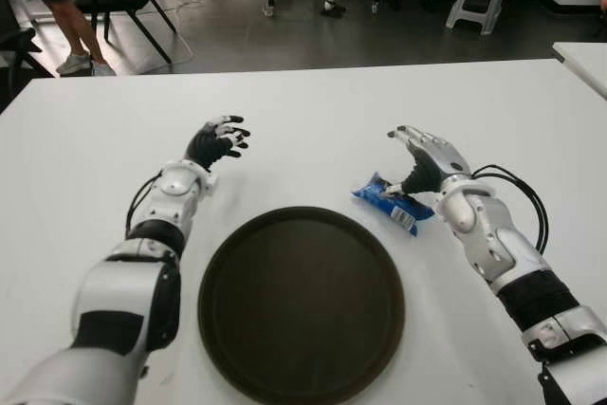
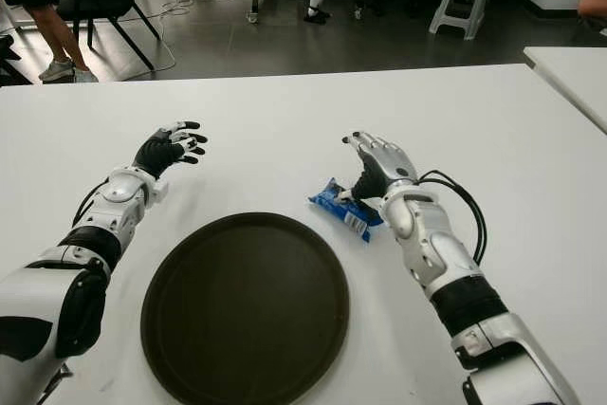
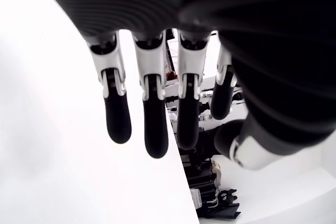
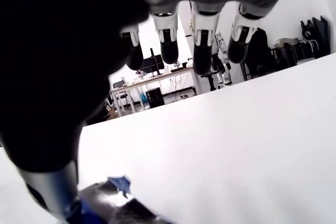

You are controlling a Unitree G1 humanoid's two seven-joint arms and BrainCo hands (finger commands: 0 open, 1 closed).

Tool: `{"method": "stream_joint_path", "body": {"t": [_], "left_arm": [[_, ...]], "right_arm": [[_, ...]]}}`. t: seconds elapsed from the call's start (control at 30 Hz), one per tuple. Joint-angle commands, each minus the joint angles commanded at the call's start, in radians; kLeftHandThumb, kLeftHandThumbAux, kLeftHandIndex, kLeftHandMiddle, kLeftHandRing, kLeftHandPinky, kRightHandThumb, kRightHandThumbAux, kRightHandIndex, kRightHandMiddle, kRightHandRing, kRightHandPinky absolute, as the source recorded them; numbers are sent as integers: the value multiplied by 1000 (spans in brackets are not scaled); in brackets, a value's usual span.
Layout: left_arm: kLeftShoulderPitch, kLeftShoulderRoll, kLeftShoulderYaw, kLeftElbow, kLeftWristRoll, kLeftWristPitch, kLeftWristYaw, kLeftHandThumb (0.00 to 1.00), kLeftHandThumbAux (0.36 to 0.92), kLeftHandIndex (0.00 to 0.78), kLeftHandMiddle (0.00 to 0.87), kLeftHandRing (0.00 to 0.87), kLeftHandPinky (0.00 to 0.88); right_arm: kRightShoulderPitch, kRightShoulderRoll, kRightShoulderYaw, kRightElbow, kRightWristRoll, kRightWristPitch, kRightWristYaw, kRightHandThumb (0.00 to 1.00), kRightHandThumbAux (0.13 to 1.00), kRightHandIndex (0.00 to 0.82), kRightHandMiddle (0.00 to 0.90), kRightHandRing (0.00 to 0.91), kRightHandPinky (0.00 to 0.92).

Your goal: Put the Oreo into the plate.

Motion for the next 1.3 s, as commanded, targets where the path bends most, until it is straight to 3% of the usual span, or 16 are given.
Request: {"method": "stream_joint_path", "body": {"t": [0.3,0.57,0.73,0.87,1.3], "left_arm": [[-1,0,-1,0,0,2,2,44,651,234,345,354,365],[-1,1,-1,0,0,3,1,54,652,223,340,356,369],[-1,1,-2,-1,2,4,4,64,657,216,341,357,378],[-1,1,-3,-1,2,4,5,66,665,219,343,363,379],[-1,1,-2,-2,0,-1,5,80,657,219,340,358,371]], "right_arm": [[-1,-3,11,3,-10,8,-12,0,776,99,153,172,179],[3,-9,16,5,-6,-12,-30,0,828,173,250,268,289],[8,-7,25,-2,-11,-2,-22,0,829,177,240,254,263],[19,-2,30,-17,-12,15,-6,0,807,136,194,211,210],[52,8,40,-48,-6,38,10,0,782,117,171,184,164]]}}
